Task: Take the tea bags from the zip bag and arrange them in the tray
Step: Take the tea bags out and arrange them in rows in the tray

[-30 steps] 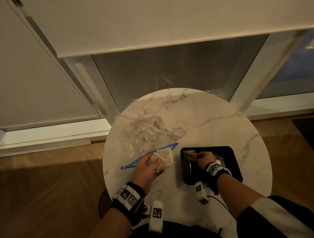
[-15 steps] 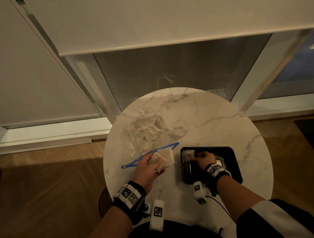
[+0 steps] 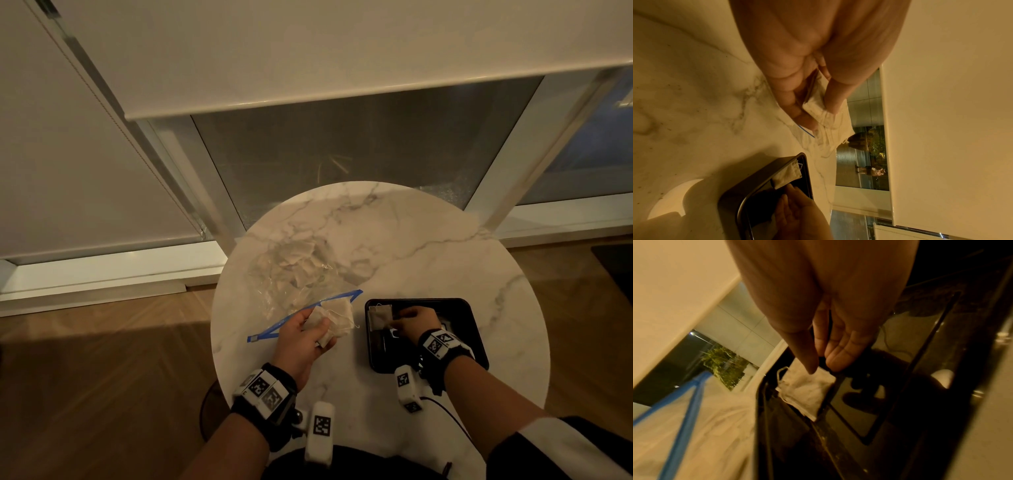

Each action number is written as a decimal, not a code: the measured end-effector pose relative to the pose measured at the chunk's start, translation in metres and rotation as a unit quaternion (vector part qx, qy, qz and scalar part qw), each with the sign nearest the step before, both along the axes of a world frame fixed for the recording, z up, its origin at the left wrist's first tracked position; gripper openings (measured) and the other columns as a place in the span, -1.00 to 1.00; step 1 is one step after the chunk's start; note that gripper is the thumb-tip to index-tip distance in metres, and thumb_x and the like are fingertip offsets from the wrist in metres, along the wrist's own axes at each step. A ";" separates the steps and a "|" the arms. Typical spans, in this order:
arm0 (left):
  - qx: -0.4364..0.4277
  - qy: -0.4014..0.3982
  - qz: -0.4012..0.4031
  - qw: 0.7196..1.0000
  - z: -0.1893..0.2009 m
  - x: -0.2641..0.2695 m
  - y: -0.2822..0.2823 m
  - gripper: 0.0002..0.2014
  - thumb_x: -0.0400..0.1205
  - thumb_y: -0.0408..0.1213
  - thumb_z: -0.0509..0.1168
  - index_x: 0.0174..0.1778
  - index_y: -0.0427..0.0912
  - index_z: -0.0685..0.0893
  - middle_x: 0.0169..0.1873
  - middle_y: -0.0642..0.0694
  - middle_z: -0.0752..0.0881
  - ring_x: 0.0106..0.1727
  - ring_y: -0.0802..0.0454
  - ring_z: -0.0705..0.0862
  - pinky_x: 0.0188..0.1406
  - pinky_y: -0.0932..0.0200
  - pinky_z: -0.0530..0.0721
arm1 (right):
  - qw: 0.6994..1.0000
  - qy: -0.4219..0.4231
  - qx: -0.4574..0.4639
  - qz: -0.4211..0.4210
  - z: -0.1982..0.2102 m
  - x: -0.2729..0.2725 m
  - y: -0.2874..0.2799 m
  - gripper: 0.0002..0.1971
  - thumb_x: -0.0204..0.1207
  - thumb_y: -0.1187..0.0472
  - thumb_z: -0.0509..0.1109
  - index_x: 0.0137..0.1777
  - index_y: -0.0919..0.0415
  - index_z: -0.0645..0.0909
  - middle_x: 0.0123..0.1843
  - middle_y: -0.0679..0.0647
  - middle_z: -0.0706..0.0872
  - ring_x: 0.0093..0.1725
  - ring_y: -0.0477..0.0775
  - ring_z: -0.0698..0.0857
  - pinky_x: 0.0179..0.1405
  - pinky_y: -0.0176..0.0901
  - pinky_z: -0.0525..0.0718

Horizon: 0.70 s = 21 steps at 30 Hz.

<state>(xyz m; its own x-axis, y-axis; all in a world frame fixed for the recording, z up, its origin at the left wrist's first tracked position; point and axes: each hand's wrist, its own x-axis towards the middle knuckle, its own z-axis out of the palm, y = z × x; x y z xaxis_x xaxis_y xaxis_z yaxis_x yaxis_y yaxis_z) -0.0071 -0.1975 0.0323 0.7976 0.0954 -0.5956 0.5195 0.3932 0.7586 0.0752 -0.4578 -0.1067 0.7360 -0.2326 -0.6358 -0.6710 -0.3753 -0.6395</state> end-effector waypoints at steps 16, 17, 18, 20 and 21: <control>-0.007 -0.038 -0.043 0.998 0.023 -0.005 -0.015 -0.79 0.67 -0.49 0.34 0.15 -0.13 0.67 0.08 -0.18 0.77 0.14 -0.18 0.78 0.14 -0.13 0.79 | 0.950 -0.171 0.245 0.086 0.146 -0.058 0.073 -0.95 0.52 0.32 0.50 -0.05 0.28 0.77 -0.27 0.12 0.81 -0.31 -0.02 0.71 -0.28 -0.16 0.67; -0.004 -0.038 -0.044 0.998 0.023 -0.005 -0.015 -0.79 0.67 -0.49 0.34 0.15 -0.13 0.66 0.08 -0.18 0.77 0.14 -0.18 0.78 0.13 -0.13 0.79 | 0.951 -0.171 0.245 0.081 0.148 -0.059 0.072 -0.94 0.52 0.32 0.51 -0.06 0.29 0.78 -0.24 0.19 0.81 -0.28 0.03 0.72 -0.23 -0.11 0.71; -0.001 -0.038 -0.042 0.998 0.022 -0.005 -0.015 -0.78 0.67 -0.50 0.35 0.16 -0.13 0.66 0.09 -0.19 0.77 0.14 -0.18 0.78 0.11 -0.11 0.80 | 0.952 -0.171 0.242 0.078 0.148 -0.059 0.071 -0.94 0.52 0.31 0.51 -0.06 0.28 0.78 -0.20 0.25 0.82 -0.26 0.07 0.73 -0.19 -0.06 0.73; 0.005 -0.039 -0.036 0.999 0.021 -0.005 -0.015 -0.76 0.66 -0.51 0.35 0.19 -0.16 0.66 0.11 -0.21 0.77 0.15 -0.19 0.79 0.08 -0.08 0.80 | 0.955 -0.175 0.230 0.067 0.150 -0.060 0.069 -0.95 0.53 0.30 0.51 -0.09 0.27 0.78 -0.22 0.25 0.82 -0.28 0.11 0.73 -0.26 -0.11 0.74; 0.006 -0.039 -0.032 0.999 0.020 -0.005 -0.015 -0.76 0.66 -0.51 0.35 0.20 -0.17 0.66 0.11 -0.22 0.77 0.15 -0.19 0.79 0.05 -0.06 0.80 | 0.957 -0.177 0.220 0.061 0.151 -0.059 0.068 -0.95 0.53 0.30 0.50 -0.10 0.28 0.77 -0.26 0.21 0.81 -0.31 0.09 0.73 -0.37 -0.20 0.71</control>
<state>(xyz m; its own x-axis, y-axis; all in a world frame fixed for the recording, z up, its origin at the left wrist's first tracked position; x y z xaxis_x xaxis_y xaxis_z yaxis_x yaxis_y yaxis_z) -0.0119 -0.2126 0.0525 0.8463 0.0500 -0.5303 0.4821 0.3516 0.8025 0.0160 -0.3894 0.0442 0.9279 0.1011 -0.3589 -0.3522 -0.0788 -0.9326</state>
